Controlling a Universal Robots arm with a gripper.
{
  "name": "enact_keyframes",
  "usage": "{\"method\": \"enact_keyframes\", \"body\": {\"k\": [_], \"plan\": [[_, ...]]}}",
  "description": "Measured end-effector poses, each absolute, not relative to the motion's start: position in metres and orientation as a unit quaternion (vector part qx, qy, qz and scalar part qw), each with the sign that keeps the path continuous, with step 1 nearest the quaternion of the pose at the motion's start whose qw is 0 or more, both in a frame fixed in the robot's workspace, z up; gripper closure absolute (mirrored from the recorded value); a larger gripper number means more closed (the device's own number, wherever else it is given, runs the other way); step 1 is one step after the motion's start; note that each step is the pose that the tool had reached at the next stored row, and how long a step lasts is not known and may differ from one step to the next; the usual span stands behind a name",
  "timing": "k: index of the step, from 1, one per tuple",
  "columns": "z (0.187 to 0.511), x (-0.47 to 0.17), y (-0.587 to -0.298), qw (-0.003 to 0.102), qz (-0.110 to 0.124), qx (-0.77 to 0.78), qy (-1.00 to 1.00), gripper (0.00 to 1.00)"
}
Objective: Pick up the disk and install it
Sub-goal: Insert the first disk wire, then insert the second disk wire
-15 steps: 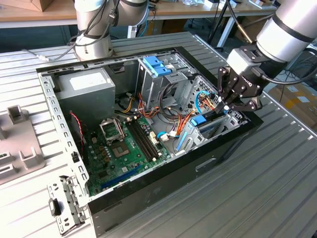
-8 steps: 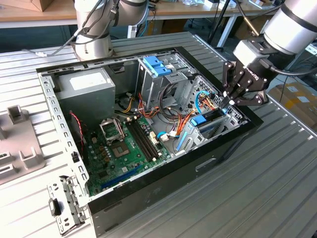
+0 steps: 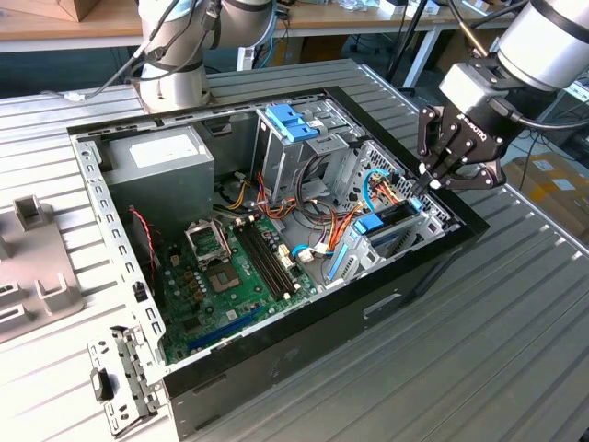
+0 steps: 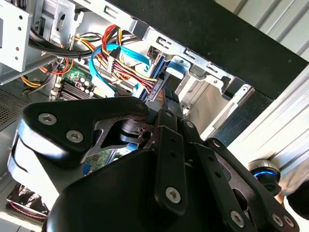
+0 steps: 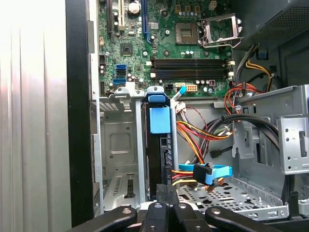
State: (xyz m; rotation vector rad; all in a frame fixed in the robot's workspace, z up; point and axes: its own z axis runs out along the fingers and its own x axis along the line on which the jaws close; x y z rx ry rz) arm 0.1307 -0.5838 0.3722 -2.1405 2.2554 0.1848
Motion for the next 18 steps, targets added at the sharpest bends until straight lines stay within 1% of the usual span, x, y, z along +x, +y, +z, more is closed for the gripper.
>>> {"method": "enact_keyframes", "body": {"k": [15, 17, 18], "plan": [[0.3722, 0.1307, -0.5837, 0.014, 0.06, -0.687, 0.724, 0.89], [0.3722, 0.1307, -0.5838, 0.014, 0.06, -0.687, 0.724, 0.89], [0.3722, 0.1307, -0.5838, 0.014, 0.06, -0.687, 0.724, 0.83]]}}
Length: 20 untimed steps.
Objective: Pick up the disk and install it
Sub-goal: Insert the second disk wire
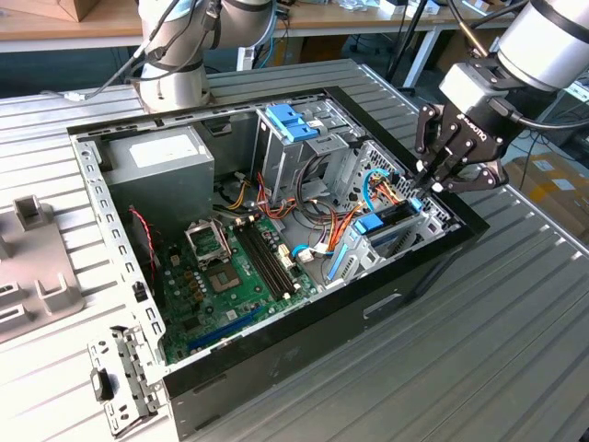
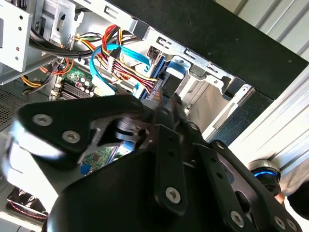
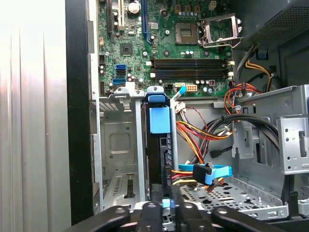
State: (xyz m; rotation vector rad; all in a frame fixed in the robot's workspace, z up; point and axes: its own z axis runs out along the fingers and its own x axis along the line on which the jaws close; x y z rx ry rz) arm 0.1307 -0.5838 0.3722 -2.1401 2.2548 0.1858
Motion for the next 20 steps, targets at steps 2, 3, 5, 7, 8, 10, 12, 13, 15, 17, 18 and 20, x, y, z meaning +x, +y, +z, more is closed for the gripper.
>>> {"method": "enact_keyframes", "body": {"k": [2, 3, 5, 7, 8, 10, 12, 13, 15, 17, 18, 20], "plan": [[0.372, 0.131, -0.584, 0.014, 0.06, -0.687, 0.724, 0.7], [0.372, 0.131, -0.584, 0.014, 0.06, -0.687, 0.724, 0.64], [0.373, 0.131, -0.584, 0.014, 0.06, -0.687, 0.724, 0.64], [0.377, 0.131, -0.584, 0.014, 0.06, -0.687, 0.724, 0.64], [0.379, 0.131, -0.583, 0.014, 0.06, -0.687, 0.724, 0.64], [0.38, 0.131, -0.581, 0.014, 0.06, -0.687, 0.724, 0.64], [0.381, 0.13, -0.575, 0.014, 0.06, -0.687, 0.724, 0.64], [0.381, 0.13, -0.573, 0.014, 0.06, -0.687, 0.724, 0.64], [0.381, 0.129, -0.566, 0.014, 0.06, -0.687, 0.724, 0.64], [0.381, 0.125, -0.561, 0.014, 0.06, -0.687, 0.724, 0.64], [0.381, 0.124, -0.56, 0.014, 0.06, -0.687, 0.724, 0.64], [0.38, 0.124, -0.558, 0.015, 0.061, -0.687, 0.724, 0.64]]}}
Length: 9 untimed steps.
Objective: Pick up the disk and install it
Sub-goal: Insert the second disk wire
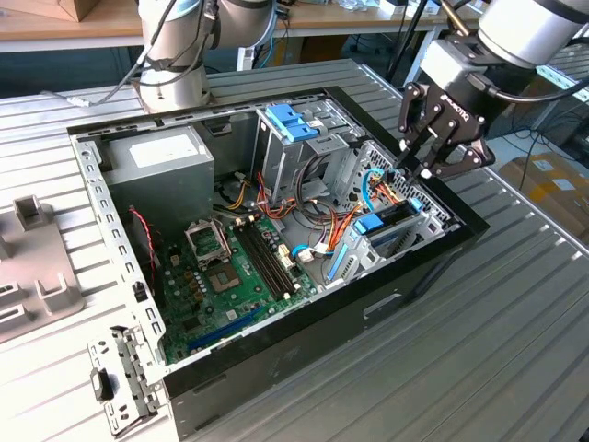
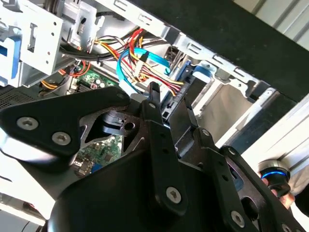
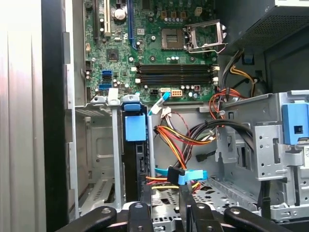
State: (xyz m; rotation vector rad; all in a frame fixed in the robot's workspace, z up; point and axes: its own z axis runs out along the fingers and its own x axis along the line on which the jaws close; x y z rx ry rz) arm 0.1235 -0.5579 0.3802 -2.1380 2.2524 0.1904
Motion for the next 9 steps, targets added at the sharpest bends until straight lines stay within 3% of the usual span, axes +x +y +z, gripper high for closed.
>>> {"method": "enact_keyframes", "body": {"k": [9], "plan": [[0.377, 0.121, -0.546, 0.017, 0.063, -0.687, 0.724, 0.64]]}}
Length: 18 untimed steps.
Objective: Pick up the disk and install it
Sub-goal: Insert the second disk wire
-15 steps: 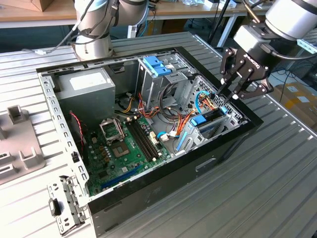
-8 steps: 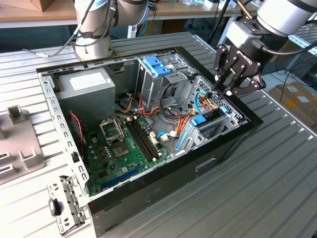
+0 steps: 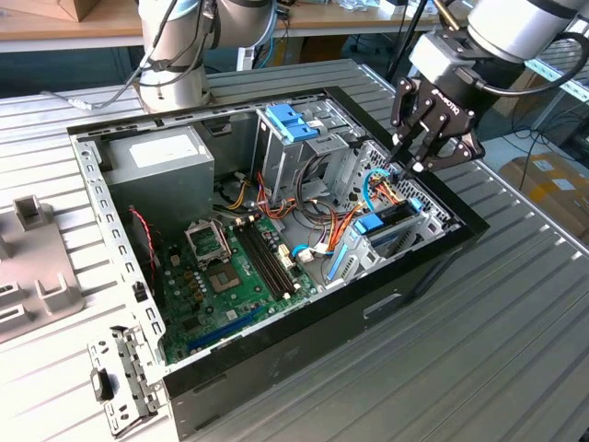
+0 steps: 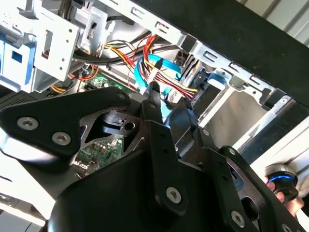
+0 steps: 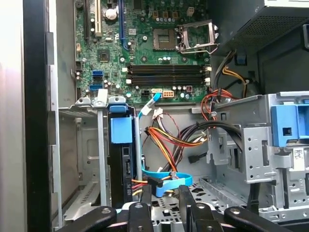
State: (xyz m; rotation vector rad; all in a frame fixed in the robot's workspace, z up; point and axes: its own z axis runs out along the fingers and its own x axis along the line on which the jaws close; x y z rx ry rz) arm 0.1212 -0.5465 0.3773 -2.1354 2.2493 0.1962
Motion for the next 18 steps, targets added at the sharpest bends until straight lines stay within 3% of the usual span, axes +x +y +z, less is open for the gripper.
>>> {"method": "enact_keyframes", "body": {"k": [3, 5, 7, 13, 15, 18], "plan": [[0.3705, 0.1196, -0.5464, 0.011, 0.057, -0.687, 0.724, 0.64], [0.37, 0.1196, -0.5464, -0.011, 0.034, -0.687, 0.726, 0.64], [0.3697, 0.1196, -0.5463, -0.019, 0.025, -0.687, 0.726, 0.64], [0.3697, 0.1196, -0.5463, -0.021, 0.024, -0.687, 0.726, 0.65], [0.3697, 0.1196, -0.5463, -0.021, 0.023, -0.687, 0.726, 0.78], [0.3697, 0.1196, -0.5463, -0.021, 0.023, -0.687, 0.726, 0.84]]}}
